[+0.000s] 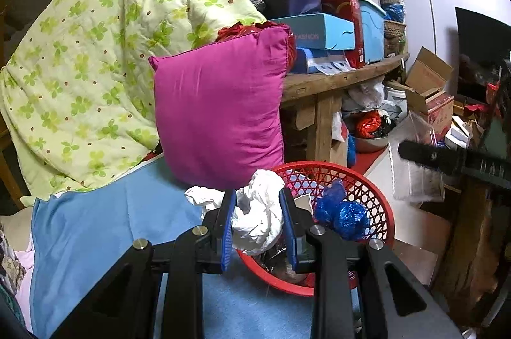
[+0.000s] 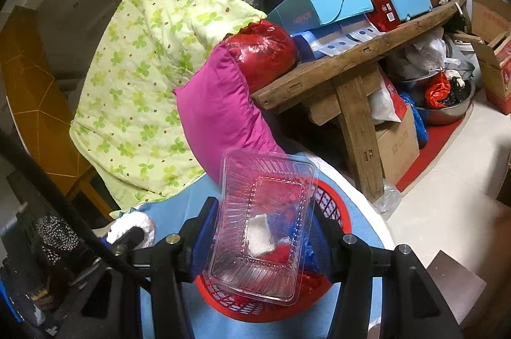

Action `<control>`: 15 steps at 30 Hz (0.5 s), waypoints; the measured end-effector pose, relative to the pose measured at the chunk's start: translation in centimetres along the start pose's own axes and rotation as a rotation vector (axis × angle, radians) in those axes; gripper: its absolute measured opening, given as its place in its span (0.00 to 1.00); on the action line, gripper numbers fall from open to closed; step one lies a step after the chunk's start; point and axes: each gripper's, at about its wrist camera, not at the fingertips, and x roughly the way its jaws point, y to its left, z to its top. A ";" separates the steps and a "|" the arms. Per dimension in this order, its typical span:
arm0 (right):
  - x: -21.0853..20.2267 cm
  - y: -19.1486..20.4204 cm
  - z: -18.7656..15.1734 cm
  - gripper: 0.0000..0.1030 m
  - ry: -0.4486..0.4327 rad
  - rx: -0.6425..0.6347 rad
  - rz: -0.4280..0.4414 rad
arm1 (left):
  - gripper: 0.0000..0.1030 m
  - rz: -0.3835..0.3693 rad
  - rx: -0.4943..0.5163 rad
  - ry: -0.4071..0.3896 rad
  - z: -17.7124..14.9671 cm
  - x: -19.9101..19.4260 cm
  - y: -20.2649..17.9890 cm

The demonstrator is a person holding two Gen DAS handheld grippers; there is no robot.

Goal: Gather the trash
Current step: 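Carry the tissue and clear tray over the red wastebasket with both tools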

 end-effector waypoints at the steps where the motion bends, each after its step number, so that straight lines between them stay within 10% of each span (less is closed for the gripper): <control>1: 0.2 0.4 -0.5 0.55 0.000 -0.015 -0.011 | 0.28 0.005 -0.002 0.000 0.0 0.0 0.1; 15: -1.0 1.3 -2.0 0.55 -0.011 -0.074 -0.023 | 0.28 0.055 0.009 -0.004 -0.5 -1.1 -0.4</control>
